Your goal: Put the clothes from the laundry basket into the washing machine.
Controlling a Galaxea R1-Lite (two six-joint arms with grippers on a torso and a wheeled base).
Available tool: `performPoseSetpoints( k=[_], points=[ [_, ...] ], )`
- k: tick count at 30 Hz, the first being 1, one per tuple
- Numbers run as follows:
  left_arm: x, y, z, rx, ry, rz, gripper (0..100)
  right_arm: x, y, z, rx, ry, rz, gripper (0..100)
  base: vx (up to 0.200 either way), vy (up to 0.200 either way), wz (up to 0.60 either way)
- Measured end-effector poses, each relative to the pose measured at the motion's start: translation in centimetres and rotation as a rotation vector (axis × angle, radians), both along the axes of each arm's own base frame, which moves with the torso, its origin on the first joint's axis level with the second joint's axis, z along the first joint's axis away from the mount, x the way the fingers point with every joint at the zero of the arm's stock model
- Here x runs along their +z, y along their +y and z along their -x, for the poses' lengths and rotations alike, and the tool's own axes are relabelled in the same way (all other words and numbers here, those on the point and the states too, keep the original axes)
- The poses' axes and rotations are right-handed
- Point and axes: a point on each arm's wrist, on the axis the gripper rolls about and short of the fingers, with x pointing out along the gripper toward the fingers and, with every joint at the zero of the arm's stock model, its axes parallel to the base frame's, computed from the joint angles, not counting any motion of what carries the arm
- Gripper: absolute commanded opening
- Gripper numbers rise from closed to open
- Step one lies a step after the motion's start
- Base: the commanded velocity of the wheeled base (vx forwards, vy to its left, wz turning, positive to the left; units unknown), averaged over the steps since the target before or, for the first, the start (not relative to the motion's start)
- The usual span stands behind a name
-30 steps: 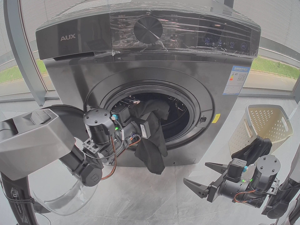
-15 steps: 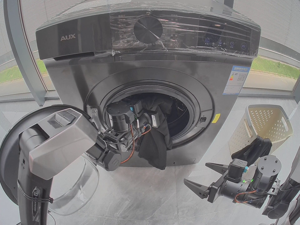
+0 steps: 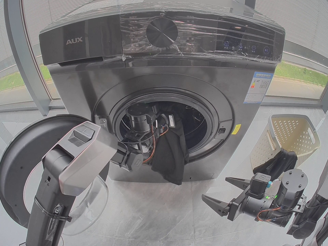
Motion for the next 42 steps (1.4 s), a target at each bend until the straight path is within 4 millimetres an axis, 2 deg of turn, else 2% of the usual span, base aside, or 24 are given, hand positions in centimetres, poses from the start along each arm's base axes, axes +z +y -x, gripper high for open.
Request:
performPoseSetpoints(
  k=[13, 24, 25, 35, 42],
  points=[
    [-1.3, -0.7, -3.7, 0.093, 0.03, 0.002, 0, 0.0, 0.0, 0.0, 0.0, 0.0, -0.001, 100, 0.0, 0.0, 0.0],
    [-4.3, -0.7, -4.5, 0.111, 0.095, -0.014, 0, -0.1, 0.1, -0.1, 0.001, 0.003, 0.002, 100, 0.0, 0.0, 0.0],
    [-4.4, -0.7, -4.5, 0.111, 0.1, -0.011, 100, -0.1, 0.1, -0.1, 0.001, 0.004, 0.003, 100, 0.0, 0.0, 0.0],
    [-4.1, -0.8, -4.4, 0.11, 0.126, -0.016, 100, -0.2, 0.1, -0.1, 0.002, 0.006, 0.005, 100, 0.0, 0.0, 0.0],
    [-4.1, -0.5, -2.4, 0.076, 0.271, -0.101, 100, -0.2, 0.1, 0.0, 0.005, 0.006, 0.005, 100, 0.0, 0.0, 0.0]
  ],
)
